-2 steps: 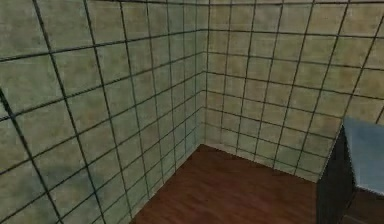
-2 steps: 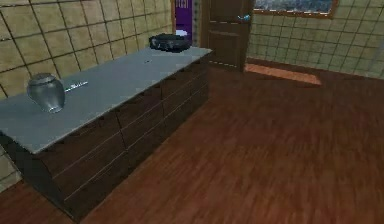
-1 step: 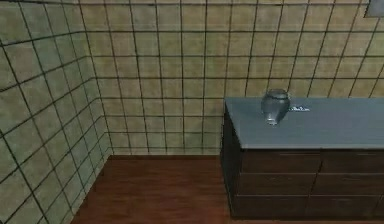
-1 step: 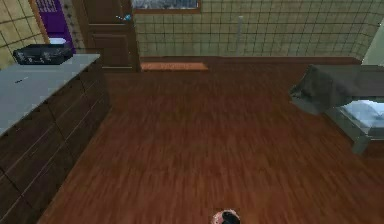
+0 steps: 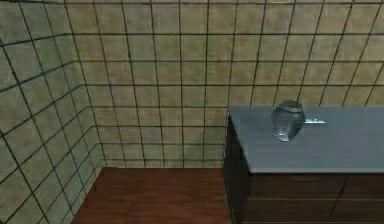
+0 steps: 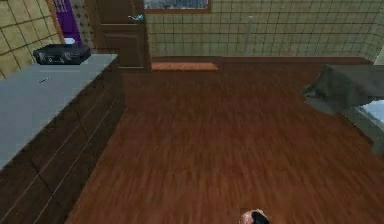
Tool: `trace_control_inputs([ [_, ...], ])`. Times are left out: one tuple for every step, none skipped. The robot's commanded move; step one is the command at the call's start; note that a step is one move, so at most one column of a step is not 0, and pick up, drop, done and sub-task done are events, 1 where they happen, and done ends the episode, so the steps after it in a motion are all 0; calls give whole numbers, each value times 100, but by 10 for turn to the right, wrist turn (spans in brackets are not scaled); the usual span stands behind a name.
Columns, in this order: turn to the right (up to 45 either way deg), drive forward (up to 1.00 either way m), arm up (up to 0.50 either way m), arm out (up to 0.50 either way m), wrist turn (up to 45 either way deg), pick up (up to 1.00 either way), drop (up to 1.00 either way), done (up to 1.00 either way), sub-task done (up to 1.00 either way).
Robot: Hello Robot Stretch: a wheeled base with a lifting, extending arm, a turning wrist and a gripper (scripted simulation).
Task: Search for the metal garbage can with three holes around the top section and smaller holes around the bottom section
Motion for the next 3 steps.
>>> trace_control_inputs([
  [450, 0, 0, 0, 0, 0, 0, 0, 0],
  [360, 0, 0, 0, 0, 0, 0, 0, 0],
  [0, 90, 0, 0, 0, 0, 0, 0, 0],
])
